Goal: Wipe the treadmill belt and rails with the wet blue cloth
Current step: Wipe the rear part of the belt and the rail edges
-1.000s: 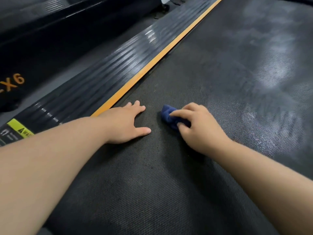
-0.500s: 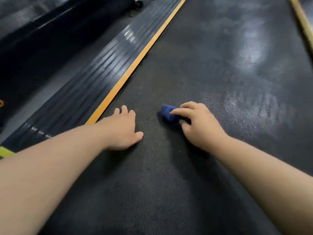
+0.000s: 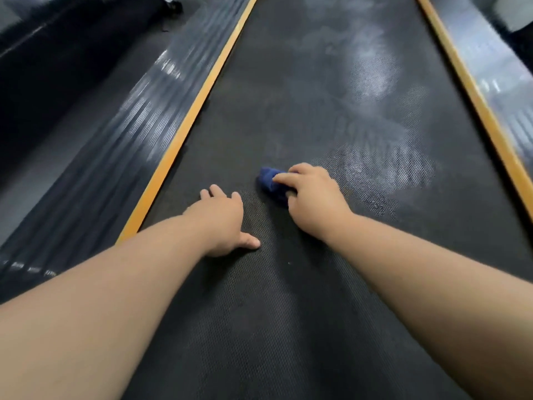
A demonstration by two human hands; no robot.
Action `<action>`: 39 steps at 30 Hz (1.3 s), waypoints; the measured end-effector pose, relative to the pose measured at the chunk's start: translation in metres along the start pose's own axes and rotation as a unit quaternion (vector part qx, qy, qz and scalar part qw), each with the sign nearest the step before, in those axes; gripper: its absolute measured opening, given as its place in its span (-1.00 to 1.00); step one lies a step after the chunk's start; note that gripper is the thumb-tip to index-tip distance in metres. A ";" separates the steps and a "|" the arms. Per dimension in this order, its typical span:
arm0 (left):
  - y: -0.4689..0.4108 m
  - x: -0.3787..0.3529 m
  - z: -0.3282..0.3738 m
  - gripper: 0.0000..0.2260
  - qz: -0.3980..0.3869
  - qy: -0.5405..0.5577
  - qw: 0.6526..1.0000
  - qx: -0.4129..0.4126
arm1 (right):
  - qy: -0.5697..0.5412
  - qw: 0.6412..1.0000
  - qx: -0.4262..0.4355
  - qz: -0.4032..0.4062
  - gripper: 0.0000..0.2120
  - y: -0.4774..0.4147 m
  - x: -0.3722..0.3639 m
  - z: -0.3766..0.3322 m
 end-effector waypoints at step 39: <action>0.000 0.014 0.022 -0.04 0.006 0.066 0.998 0.021 | 0.036 0.997 0.000 -0.065 -0.65 0.035 0.034 0.063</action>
Point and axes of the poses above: each hand's wrist, its own y-axis away from the middle knuckle, its own x-axis out of the back of the hand, z = x × y, the point moved 1 cm from there along -y, towards the middle knuckle, and after that the axes turned 15 degrees about y, right-handed, at the moved point
